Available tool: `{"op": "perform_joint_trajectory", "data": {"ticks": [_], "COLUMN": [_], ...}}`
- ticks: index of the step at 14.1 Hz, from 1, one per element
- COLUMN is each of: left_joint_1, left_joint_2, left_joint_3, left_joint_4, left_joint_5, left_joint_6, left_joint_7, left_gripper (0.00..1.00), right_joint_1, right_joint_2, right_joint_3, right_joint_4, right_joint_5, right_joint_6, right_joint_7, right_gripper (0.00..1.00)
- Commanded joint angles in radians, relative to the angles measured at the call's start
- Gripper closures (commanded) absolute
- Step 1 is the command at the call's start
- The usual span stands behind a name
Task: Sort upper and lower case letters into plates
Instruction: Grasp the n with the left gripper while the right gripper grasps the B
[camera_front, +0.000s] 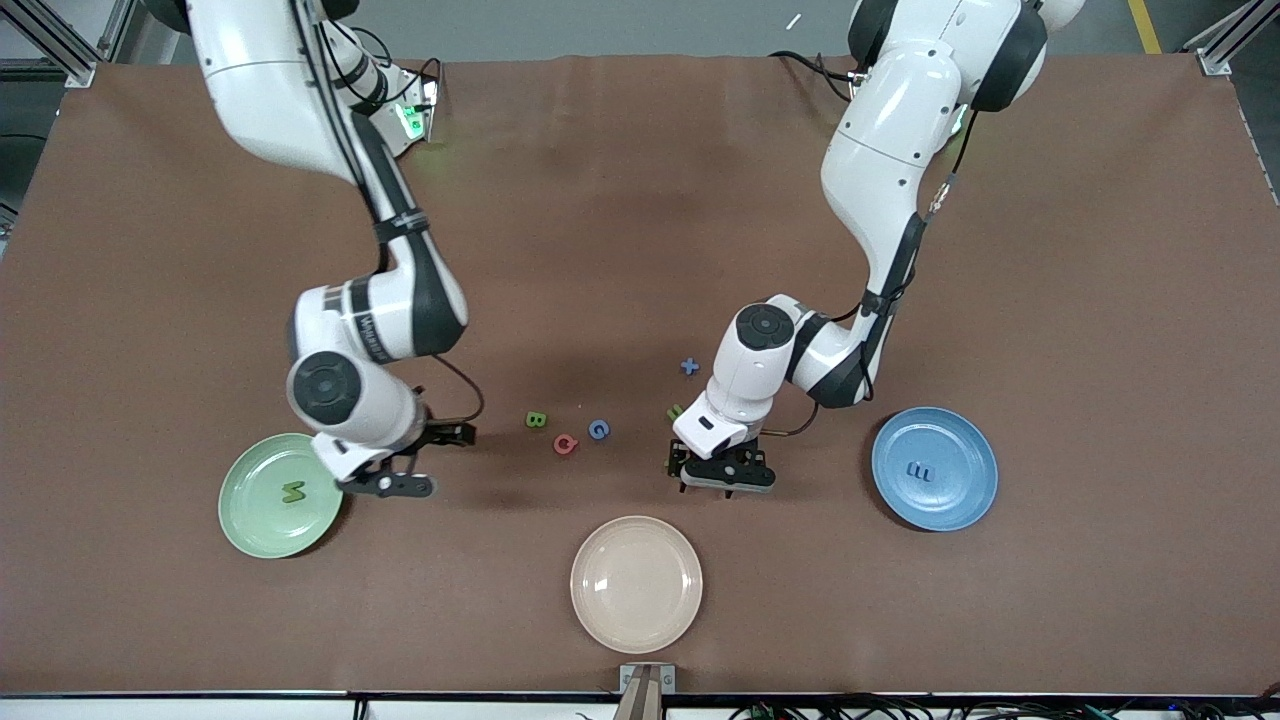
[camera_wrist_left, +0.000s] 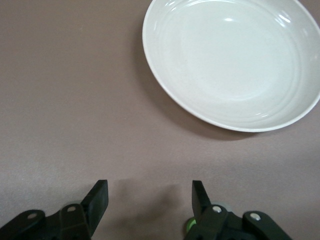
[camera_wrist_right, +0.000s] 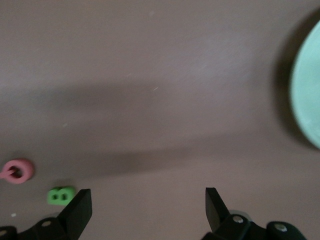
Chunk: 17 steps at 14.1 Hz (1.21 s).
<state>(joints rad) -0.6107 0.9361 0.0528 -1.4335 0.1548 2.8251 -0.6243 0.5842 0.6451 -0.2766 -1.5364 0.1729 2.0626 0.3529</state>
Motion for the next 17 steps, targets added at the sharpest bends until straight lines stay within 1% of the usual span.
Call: {"op": "perform_joint_trajectory", "data": {"ticks": [1, 3, 4, 6, 7, 9, 10, 12, 14, 15, 17], "left_joint_1": [-0.021, -0.029, -0.032, -0.043, -0.05, -0.043, -0.044, -0.052, -0.054, -0.058, -0.063], "left_joint_2": [0.006, 0.003, 0.012, 0.044, 0.049, 0.05, 0.049, 0.049, 0.061, 0.058, 0.052], "left_joint_3": [0.007, 0.007, 0.007, 0.007, 0.009, 0.01, 0.009, 0.007, 0.007, 0.007, 0.009], "left_joint_4": [0.039, 0.041, 0.042, 0.067, 0.068, 0.084, 0.082, 0.079, 0.078, 0.076, 0.058], "left_joint_5": [0.019, 0.019, 0.017, 0.017, 0.017, 0.016, 0.009, 0.005, 0.005, 0.015, 0.017], "left_joint_6": [0.002, 0.002, 0.002, 0.002, 0.002, 0.002, 0.002, 0.0, 0.0, -0.004, -0.022], "left_joint_7": [0.005, 0.005, 0.006, 0.035, 0.066, 0.185, 0.198, 0.198, 0.198, 0.204, 0.202], "left_gripper": [0.25, 0.24, 0.25, 0.25, 0.26, 0.33, 0.34, 0.4, 0.41, 0.46, 0.47], "right_joint_1": [0.075, 0.109, 0.127, 0.152, 0.166, 0.172, 0.172, 0.181, 0.19, 0.19, 0.19], "right_joint_2": [-0.013, -0.01, -0.005, 0.007, 0.028, 0.045, 0.05, 0.086, 0.088, 0.093, 0.096], "right_joint_3": [-0.007, -0.007, -0.007, -0.007, -0.009, -0.009, -0.009, -0.009, -0.009, -0.009, -0.009], "right_joint_4": [-0.056, -0.073, -0.08, -0.114, -0.117, -0.116, -0.116, -0.116, -0.116, -0.117, -0.117], "right_joint_5": [0.036, 0.126, 0.137, 0.137, 0.137, 0.137, 0.137, 0.137, 0.137, 0.137, 0.137], "right_joint_6": [0.016, 0.022, 0.033, 0.106, 0.147, 0.181, 0.189, 0.259, 0.274, 0.28, 0.28], "right_joint_7": [0.084, 0.084, 0.084, 0.09, 0.115, 0.139, 0.146, 0.202, 0.25, 0.258, 0.258], "right_gripper": [0.0, 0.0, 0.0, 0.0, 0.0, 0.0, 0.01, 0.01, 0.01, 0.02, 0.04]}}
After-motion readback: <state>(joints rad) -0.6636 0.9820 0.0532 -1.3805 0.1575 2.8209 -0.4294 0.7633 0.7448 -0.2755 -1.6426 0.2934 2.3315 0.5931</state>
